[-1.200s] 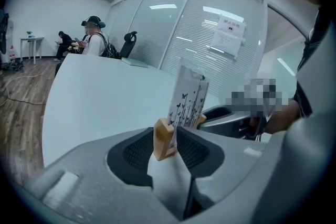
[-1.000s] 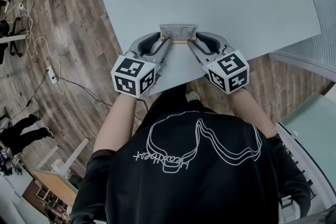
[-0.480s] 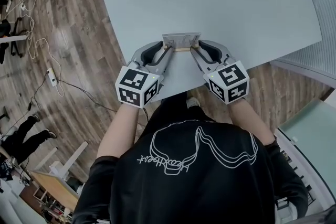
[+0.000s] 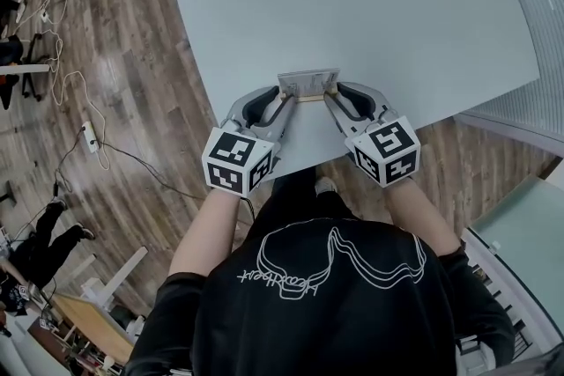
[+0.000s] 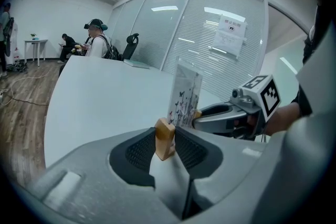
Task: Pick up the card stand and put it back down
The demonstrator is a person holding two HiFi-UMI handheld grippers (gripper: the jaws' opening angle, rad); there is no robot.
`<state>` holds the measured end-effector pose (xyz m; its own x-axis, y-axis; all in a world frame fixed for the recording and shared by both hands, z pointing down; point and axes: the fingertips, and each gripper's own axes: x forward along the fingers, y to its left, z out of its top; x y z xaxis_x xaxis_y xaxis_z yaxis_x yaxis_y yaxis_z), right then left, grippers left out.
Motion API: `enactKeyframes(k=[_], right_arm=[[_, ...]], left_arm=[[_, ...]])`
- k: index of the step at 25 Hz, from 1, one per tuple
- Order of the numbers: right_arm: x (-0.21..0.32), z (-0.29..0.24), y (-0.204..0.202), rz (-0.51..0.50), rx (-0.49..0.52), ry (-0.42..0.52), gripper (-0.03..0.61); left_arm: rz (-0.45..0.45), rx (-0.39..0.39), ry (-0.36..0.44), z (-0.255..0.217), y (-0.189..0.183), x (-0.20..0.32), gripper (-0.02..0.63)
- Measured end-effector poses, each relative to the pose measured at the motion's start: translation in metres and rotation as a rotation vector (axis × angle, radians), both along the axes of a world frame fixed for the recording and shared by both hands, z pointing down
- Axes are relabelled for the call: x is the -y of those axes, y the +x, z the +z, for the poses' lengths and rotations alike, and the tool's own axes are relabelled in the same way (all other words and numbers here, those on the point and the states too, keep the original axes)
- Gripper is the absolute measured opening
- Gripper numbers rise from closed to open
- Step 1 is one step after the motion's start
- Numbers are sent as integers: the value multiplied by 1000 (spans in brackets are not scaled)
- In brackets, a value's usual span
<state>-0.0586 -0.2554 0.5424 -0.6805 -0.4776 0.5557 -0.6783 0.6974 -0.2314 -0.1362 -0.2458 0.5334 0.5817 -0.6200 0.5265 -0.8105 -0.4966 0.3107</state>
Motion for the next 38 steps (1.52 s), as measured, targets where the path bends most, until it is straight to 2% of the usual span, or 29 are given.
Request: enactKeyframes(k=[7, 16, 20, 25, 32, 38], right_arm=[[-6, -22, 10, -31, 14, 29, 94], [-31, -66, 20, -66, 33, 91, 92], [-55, -84, 26, -74, 85, 97, 91], [-89, -116, 40, -87, 95, 136, 89], [-145, -135, 59, -114, 118, 137, 89], [-181, -163, 73, -164, 149, 187, 89]], left_arm=[[-21, -36, -7, -19, 11, -13, 120], [-60, -44, 38, -61, 20, -41, 121], [-79, -58, 89, -87, 26, -65, 120], [-112, -59, 146, -123, 40, -100, 121], [-171, -45, 171, -144, 60, -159, 121], [-199, -47, 214, -170, 75, -202, 120]])
